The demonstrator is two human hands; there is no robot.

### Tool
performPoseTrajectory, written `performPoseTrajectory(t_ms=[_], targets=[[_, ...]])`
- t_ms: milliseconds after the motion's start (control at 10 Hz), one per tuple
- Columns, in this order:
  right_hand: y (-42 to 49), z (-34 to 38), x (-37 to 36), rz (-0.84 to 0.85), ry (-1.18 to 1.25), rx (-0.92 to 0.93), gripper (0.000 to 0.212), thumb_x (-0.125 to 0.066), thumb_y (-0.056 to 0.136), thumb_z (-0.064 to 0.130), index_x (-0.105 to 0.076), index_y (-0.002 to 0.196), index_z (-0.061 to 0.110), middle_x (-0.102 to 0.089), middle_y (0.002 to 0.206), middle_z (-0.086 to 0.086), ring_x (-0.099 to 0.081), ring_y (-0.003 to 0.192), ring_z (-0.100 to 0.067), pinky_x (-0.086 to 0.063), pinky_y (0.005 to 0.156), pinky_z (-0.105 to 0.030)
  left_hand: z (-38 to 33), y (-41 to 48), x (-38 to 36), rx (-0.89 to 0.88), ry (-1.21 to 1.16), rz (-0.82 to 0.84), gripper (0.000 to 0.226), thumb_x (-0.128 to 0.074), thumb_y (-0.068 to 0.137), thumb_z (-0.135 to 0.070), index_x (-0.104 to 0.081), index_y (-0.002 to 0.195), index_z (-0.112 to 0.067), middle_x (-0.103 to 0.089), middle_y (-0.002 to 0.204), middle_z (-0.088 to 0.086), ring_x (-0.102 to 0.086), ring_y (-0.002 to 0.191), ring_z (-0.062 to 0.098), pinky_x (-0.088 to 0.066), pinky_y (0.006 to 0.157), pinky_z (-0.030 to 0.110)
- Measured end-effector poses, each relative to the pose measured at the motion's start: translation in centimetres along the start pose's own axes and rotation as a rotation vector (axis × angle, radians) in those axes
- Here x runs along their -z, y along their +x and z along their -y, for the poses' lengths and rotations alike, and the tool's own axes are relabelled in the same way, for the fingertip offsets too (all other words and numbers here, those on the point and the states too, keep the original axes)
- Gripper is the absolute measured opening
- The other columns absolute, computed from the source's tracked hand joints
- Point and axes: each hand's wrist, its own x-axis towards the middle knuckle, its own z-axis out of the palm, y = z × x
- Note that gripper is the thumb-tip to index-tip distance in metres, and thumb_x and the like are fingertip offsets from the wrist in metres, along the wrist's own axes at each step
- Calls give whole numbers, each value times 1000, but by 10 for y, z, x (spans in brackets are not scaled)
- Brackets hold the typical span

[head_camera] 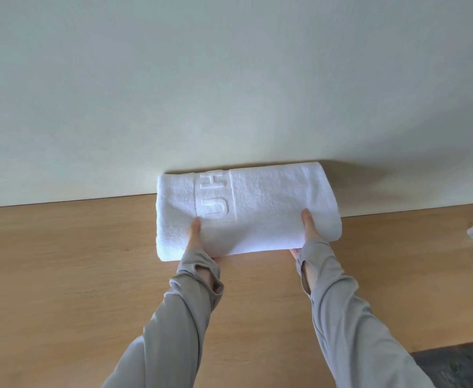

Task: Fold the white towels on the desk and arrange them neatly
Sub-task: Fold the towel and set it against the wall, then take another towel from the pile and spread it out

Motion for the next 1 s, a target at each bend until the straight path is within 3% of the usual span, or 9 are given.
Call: performPoseTrajectory(t_ms=[100, 200, 300, 400, 500, 600, 700, 800, 1000], targets=[[-2, 3, 1, -94, 49, -81, 100, -83, 57, 51, -32, 136, 16, -44, 133, -7, -45, 123, -29, -45, 99, -44, -6, -12, 3, -44, 137, 96, 75, -48, 86, -56, -32, 142, -9, -38, 145, 12, -44, 125, 26, -37, 102, 41], [-22, -8, 3, -108, -12, -92, 100, -74, 62, 61, -31, 137, 12, -43, 133, -11, -50, 116, -28, -44, 96, -40, -9, -26, 18, 16, 185, 72, 78, -48, 88, -54, -28, 143, -3, -30, 150, 17, -33, 136, 33, -34, 106, 42], [-67, -16, -9, 0, -116, -129, 93, -66, 70, 62, -32, 137, 6, -39, 141, -13, -46, 124, -26, -39, 102, -41, -24, -53, 31, 68, 158, 98, 66, -57, 88, -44, -35, 139, -10, -43, 139, 12, -49, 118, 31, -39, 100, 40], [-103, -28, -21, 98, -200, -101, 73, -64, 78, 56, -45, 127, 5, -54, 118, -11, -54, 110, -23, -40, 104, -39, -37, -71, 52, 72, 145, 98, 62, -64, 84, -39, -42, 129, -3, -53, 99, 12, -53, 87, 25, -45, 84, 35], [-150, -30, -55, 190, -314, -6, 52, -59, 86, 46, -50, 118, 5, -57, 104, -10, -59, 99, -25, -41, 105, -42, -66, -90, 85, -26, 261, 175, 61, -59, 88, -37, -40, 134, -1, -51, 125, 14, -50, 111, 27, -42, 93, 36], [-206, -46, -104, 297, -565, 312, 47, -55, 90, 39, -46, 125, 8, -51, 122, -9, -51, 116, -27, -36, 102, -34, -106, -116, 139, -427, 752, 88, 56, -52, 93, -35, -38, 138, -5, -42, 142, 15, -43, 127, 30, -36, 104, 37], [-272, -85, -148, 532, -960, 823, 59, -56, 90, 34, -34, 139, 10, -38, 143, -6, -35, 132, -22, -26, 106, -28, -144, -138, 231, -876, 1358, -246, 64, -51, 90, -42, -30, 142, -13, -29, 148, 5, -32, 133, 27, -28, 108, 38], [-337, -140, -188, 697, -1394, 1259, 69, -55, 89, 37, -23, 143, 7, -28, 148, -11, -26, 137, -23, -24, 110, -32, -181, -161, 350, -1085, 1661, -595, 70, -50, 89, -44, -19, 144, -12, -20, 151, 3, -18, 140, 21, -14, 115, 36], [-476, -275, -256, 786, -1659, 1691, 72, -45, 90, 48, -17, 144, 10, -19, 153, -8, -19, 141, -20, -22, 114, -35, -216, -211, 594, -873, 1670, -994, 77, -45, 91, -45, -8, 147, -8, -10, 154, 4, -10, 142, 19, -7, 117, 35]])
